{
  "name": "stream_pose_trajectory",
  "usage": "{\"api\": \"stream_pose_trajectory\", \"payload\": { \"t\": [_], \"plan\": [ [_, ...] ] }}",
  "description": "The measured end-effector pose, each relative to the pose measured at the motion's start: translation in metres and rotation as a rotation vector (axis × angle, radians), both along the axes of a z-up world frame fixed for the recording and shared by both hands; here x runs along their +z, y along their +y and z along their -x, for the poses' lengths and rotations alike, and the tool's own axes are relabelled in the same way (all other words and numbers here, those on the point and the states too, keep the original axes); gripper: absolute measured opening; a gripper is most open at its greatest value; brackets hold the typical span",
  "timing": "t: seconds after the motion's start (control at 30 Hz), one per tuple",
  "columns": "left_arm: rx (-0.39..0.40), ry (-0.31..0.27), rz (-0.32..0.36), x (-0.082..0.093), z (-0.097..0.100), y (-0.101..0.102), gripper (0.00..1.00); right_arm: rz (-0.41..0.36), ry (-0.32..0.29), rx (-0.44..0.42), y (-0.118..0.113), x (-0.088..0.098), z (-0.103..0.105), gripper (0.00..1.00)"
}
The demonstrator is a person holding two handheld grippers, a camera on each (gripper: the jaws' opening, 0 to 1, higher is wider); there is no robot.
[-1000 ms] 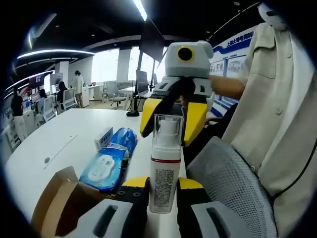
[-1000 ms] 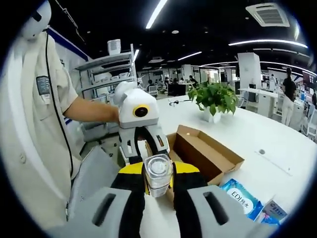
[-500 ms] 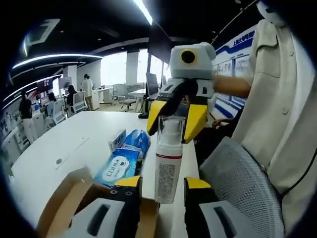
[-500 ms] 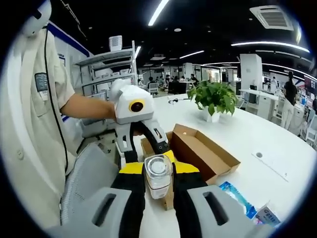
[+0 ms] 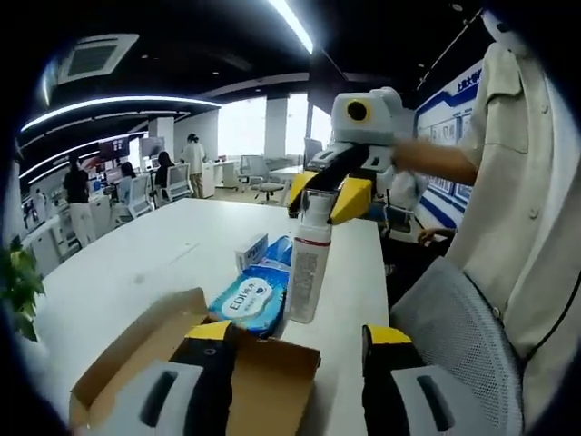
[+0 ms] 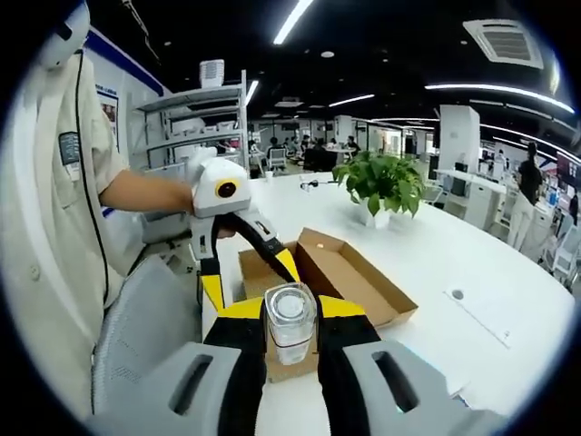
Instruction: Operate the shoe box by opening the lid, removing the specified soft item, and placing it in the target area until the item is outside and the box remains undamaged.
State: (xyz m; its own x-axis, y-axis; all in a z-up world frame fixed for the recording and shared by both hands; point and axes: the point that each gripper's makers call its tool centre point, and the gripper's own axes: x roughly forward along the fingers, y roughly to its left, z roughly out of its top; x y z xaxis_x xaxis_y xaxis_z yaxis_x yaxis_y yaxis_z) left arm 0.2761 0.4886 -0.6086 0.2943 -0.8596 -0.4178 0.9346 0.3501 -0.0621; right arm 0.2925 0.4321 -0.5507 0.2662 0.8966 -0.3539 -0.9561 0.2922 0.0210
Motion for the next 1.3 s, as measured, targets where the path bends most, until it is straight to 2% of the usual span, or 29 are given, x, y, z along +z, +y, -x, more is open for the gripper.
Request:
{"api": "stream_pose_trajectory", "payload": {
  "t": [0.23, 0.8, 1.07, 1.3],
  "plan": [
    [0.077, -0.003, -0.02, -0.001, -0.001, 0.018, 0.71, 0.023, -0.029, -0.002, -0.008, 0.0, -0.024, 0.17],
    [0.263, 0.009, -0.02, 0.002, -0.007, 0.066, 0.84, 0.074, -0.081, 0.025, -0.026, -0.015, -0.084, 0.17],
    [0.36, 0.005, -0.022, 0.006, -0.01, 0.094, 0.89, 0.096, -0.082, 0.015, -0.035, -0.031, -0.114, 0.18],
    [0.413, 0.022, -0.044, 0.002, -0.008, 0.111, 0.95, 0.125, -0.072, -0.002, -0.046, -0.049, -0.14, 0.18]
  ]
}}
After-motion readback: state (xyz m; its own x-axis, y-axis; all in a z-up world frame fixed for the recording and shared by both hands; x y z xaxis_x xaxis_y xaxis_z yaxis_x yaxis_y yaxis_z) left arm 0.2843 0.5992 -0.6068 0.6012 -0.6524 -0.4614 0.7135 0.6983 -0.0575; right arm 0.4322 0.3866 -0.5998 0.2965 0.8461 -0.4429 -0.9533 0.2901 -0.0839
